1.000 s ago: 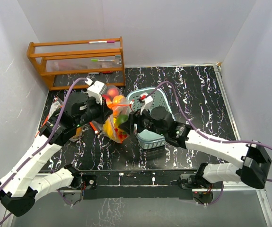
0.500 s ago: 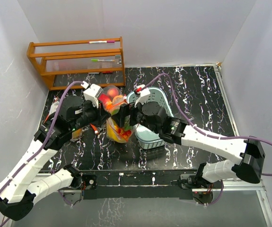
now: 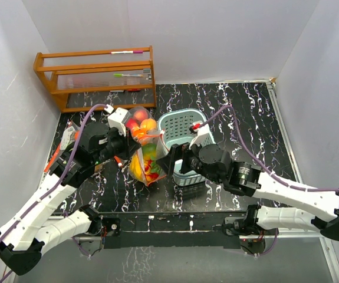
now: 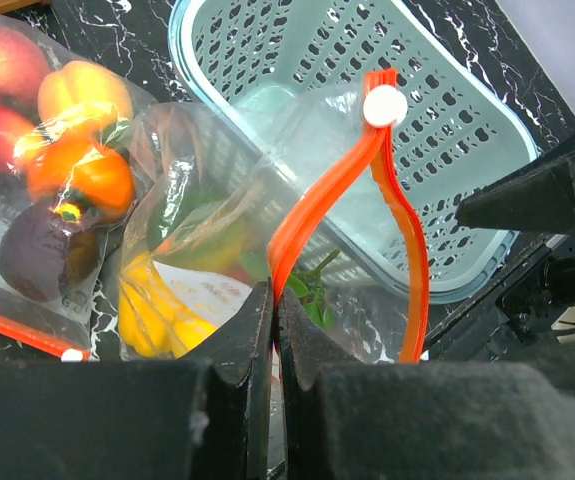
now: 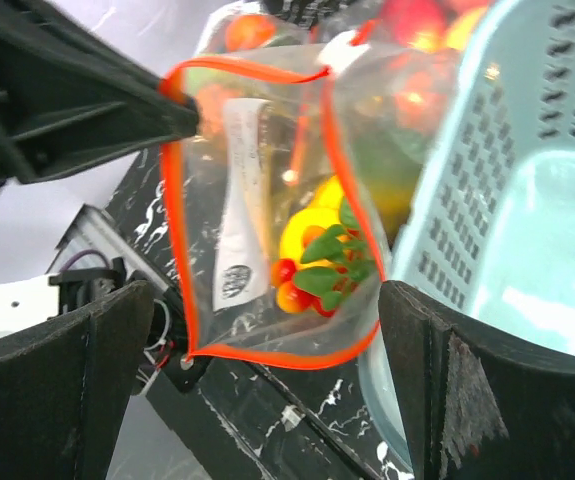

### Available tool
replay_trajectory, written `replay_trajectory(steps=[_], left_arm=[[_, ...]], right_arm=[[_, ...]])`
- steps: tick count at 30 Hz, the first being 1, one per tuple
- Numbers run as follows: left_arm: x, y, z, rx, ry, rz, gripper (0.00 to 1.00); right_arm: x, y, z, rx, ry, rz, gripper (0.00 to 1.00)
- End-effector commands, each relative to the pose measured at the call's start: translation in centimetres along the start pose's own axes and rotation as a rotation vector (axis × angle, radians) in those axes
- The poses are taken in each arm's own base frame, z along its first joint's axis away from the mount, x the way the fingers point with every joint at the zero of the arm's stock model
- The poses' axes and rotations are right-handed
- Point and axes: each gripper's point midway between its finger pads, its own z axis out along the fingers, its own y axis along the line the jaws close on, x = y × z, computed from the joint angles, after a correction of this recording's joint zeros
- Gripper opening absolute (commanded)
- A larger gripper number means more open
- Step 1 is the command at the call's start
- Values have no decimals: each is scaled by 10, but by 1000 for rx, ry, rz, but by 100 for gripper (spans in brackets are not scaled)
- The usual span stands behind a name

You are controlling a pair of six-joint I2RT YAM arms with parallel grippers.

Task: Place the food in the zip-top bag and seal the zipper
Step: Place the fake fruit in the zipper food storage bag, then zip the zipper food storage bag.

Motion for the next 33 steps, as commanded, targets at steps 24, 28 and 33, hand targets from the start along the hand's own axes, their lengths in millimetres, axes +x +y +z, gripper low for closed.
replay_trajectory(steps=[24, 28, 33], left_arm=[[-23, -23, -17, 111, -102, -24, 0], [-6, -55, -21, 326, -86, 24, 0], [-1, -87, -44, 556, -128, 161, 7]], right_arm=[[-8, -37, 41, 245, -84, -89, 8], [-34, -24, 31, 208, -121, -119, 8], [-38, -32, 6, 211, -116, -133, 8]])
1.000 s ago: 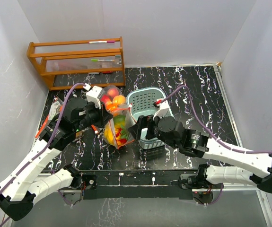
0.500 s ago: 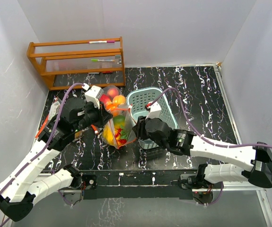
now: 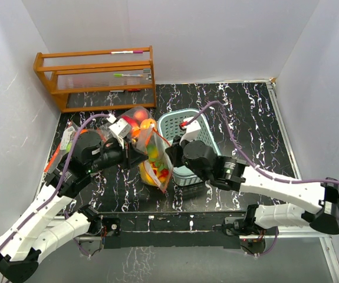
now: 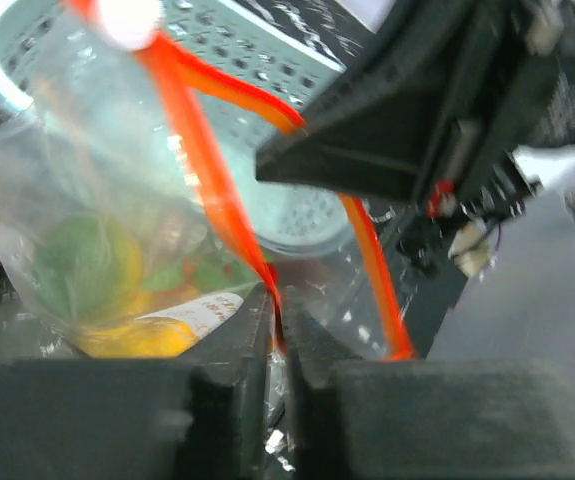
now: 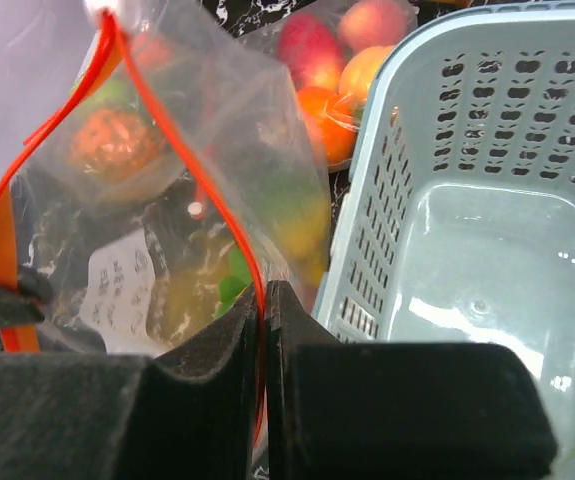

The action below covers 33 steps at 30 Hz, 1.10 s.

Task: Place the food in the zip-top bag and seal the zipper
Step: Zip the zipper food storage bag.

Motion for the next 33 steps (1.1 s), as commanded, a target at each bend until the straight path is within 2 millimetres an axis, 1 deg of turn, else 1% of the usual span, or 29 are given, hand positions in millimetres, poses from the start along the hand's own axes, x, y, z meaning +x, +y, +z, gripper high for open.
replay_trajectory(steps=[1, 2, 4, 5, 6, 8, 10, 12, 14, 15, 16, 17, 18, 20, 23, 25, 26, 27, 30, 33], left_arm=[[-13, -57, -17, 330, -63, 171, 21], [-8, -69, -22, 410, -42, 199, 40], [-5, -71, -24, 436, -24, 228, 61], [-4, -66, -23, 404, -19, 235, 73], [-5, -57, -21, 349, -17, 247, 82], [-12, -34, -18, 200, -30, 266, 96], [-20, -11, -18, 66, -56, 286, 97], [-28, 6, -18, -36, -100, 317, 97], [-37, 16, -18, -82, -152, 380, 97], [-39, 15, -17, -77, -181, 422, 97], [-40, 11, -17, -45, -208, 466, 97], [-38, 1, -16, 20, -228, 516, 97], [-33, -8, -14, 86, -239, 567, 97], [-17, -20, -8, 199, -220, 646, 97], [6, -23, 5, 294, -176, 681, 97], [20, -30, 10, 380, -153, 704, 97], [23, -32, 13, 404, -165, 709, 97], [23, -32, 16, 410, -191, 713, 97], [18, -24, 27, 368, -264, 730, 97], [12, -15, 40, 330, -298, 748, 97]], right_arm=[[-39, -5, -30, -37, -98, 6, 8], [-40, -6, -39, -61, -107, 5, 8], [-41, -10, -50, -92, -119, -6, 8], [-41, -12, -56, -109, -124, -14, 8], [-41, -13, -63, -122, -128, -20, 8], [-40, -18, -74, -137, -134, -29, 8], [-34, -26, -81, -129, -117, -40, 8], [-26, -31, -85, -121, -87, -56, 8], [-18, -36, -85, -108, -56, -73, 8], [-14, -37, -85, -107, -44, -79, 8], [-11, -37, -84, -107, -34, -83, 8], [-9, -37, -84, -107, -28, -86, 8], [-7, -37, -82, -110, -21, -90, 8], [-5, -36, -81, -114, -13, -98, 8], [-3, -35, -78, -112, -4, -110, 8], [-2, -34, -77, -118, 2, -116, 8], [-2, -32, -77, -124, 2, -117, 8], [-1, -31, -77, -130, 6, -120, 8], [-1, -29, -78, -145, 7, -126, 8], [-2, -25, -80, -173, 6, -136, 8]])
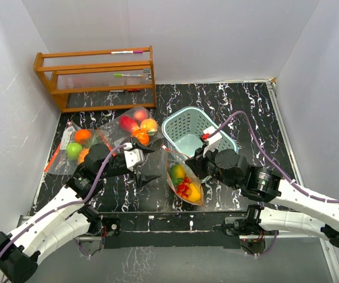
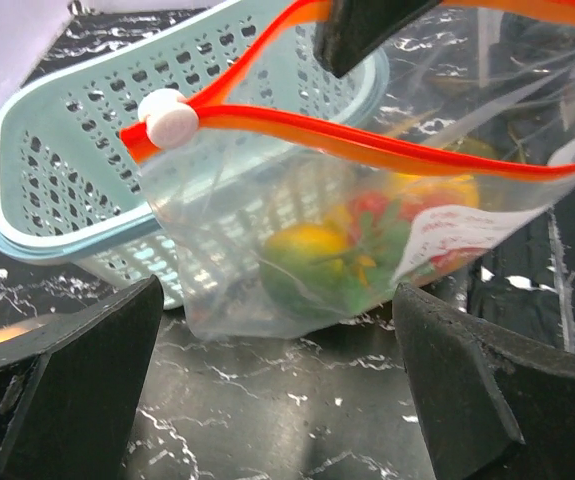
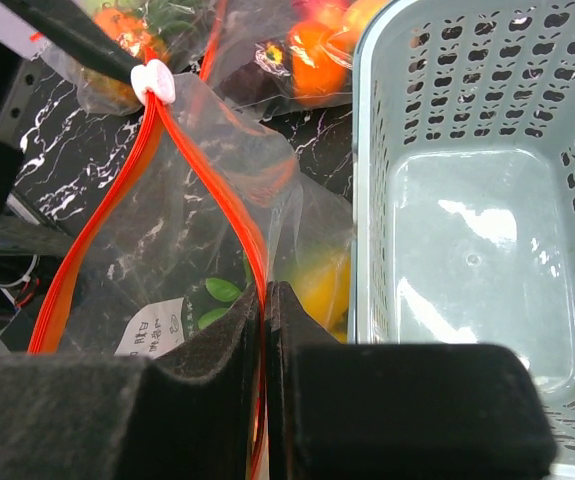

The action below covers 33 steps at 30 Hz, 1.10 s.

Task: Place the food in the zip-top bag and seal the zipper
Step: Zip the zipper food storage bag.

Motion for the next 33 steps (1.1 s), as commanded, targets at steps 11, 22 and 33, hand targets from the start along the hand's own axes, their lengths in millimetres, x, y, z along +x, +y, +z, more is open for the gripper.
replay_trajectory(steps=[11, 22, 33], left_arm=[[-57, 26, 33, 31, -232, 156, 97], [-60, 10, 40, 157, -277, 120, 83], [-61, 8, 47, 205, -242, -21, 0]], right_arm=[[-15, 17, -4, -101, -35, -50, 8], [-7, 18, -3, -121, -12, -85, 8], [-9, 12, -4, -93, -25, -84, 8]])
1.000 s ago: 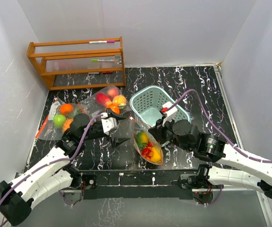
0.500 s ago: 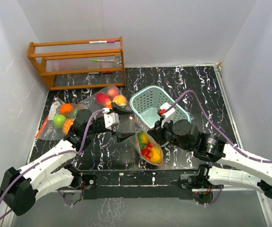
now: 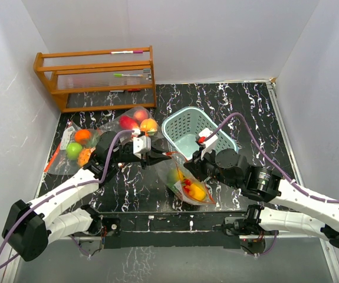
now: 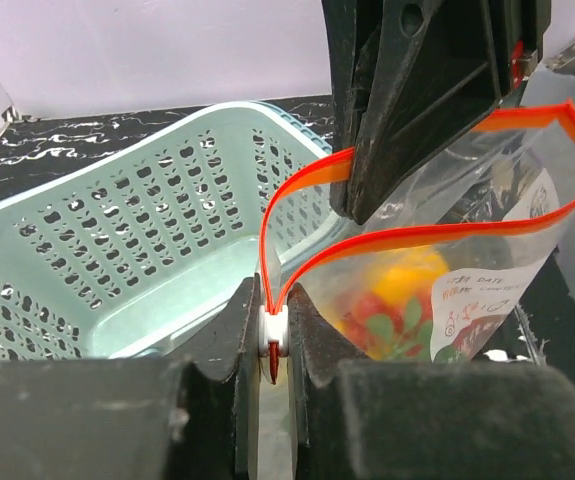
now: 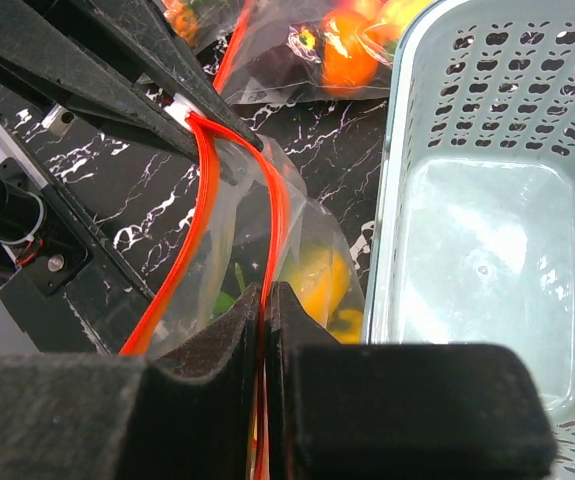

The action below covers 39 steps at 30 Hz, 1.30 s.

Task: Place the food in the zip-top bag and seal the zipper
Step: Zip the zipper food storage bag.

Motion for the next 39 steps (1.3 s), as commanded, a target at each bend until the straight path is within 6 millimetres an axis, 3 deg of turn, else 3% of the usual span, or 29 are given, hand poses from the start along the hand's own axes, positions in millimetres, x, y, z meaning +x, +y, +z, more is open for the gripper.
replay_trajectory(steps=[1, 2, 4, 8, 10, 12, 20, 29, 36, 39], left_arm=[[-25, 0, 2, 18, -27, -39, 0], [-28, 1, 1, 23, -15, -26, 0], [-19, -1, -2, 32, 75, -80, 0], [-19, 6, -11, -47, 166, -154, 0], [-25, 4, -14, -60, 135, -126, 0], [-30, 4, -16, -76, 105, -91, 0], [-12, 2, -15, -49, 158, -108, 0], [-20, 6, -13, -48, 150, -85, 0], [-38, -1, -17, -24, 118, -41, 0], [-42, -2, -20, -28, 118, -17, 0]], right_arm=[[-17, -2, -3, 12, -60, -7, 8], [-22, -2, -5, 15, -67, -10, 11], [-36, -1, -10, 14, -88, -30, 31], [-72, 6, -25, -17, -157, -71, 34], [-77, 4, -25, 1, -158, -91, 40], [-74, 4, -19, 7, -136, -112, 52], [-77, 18, -3, -63, -115, -228, 90], [-75, 47, 19, -201, -54, -341, 99], [-49, 26, 38, -98, 53, -357, 99], [-36, 24, 38, -100, 86, -342, 93]])
